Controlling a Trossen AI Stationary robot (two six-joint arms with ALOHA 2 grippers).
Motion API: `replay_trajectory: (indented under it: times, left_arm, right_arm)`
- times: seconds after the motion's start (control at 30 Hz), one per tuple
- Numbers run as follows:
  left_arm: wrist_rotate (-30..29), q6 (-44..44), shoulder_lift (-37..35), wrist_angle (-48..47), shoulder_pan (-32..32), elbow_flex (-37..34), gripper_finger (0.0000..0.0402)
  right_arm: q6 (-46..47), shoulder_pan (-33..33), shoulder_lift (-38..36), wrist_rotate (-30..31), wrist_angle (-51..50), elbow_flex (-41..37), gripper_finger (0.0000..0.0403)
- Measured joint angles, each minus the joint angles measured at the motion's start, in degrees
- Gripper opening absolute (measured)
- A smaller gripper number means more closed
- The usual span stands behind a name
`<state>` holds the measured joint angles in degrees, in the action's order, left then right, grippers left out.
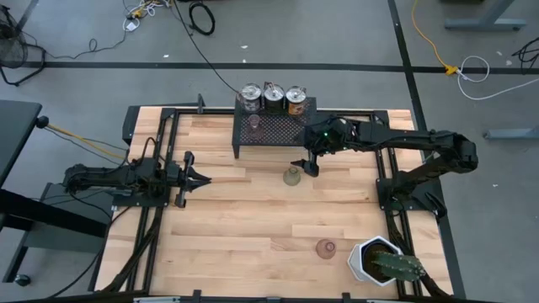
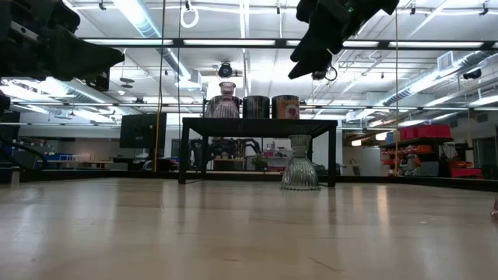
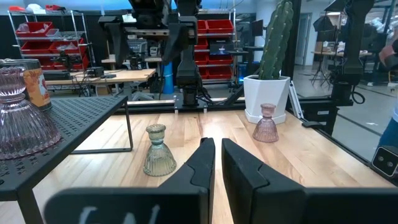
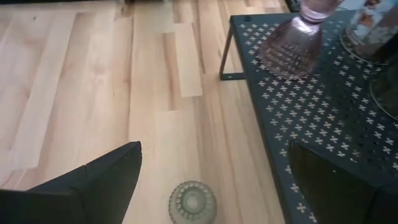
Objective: Pick & Place candle stick holders
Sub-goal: Put the green vase candle holder on the shelf
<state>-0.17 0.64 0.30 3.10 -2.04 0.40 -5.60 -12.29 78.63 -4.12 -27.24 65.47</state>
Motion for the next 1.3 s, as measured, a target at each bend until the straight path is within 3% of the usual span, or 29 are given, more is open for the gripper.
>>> replay_trajectory:
  times: [0.47,1.3]
  left_arm:
    - [0.0,0.0,0.0,0.0,0.0,0.0,0.0034]
    - [0.0,0.0,0.0,-0.2,0.0,0.0,0.0034]
  right_arm:
    - [-2.4,2.4,0.9,0.0,-0.8,-0.1,0.0400]
    - [-4.5,3.8,10.3,-2.8,-3.0,-0.1,0.0400]
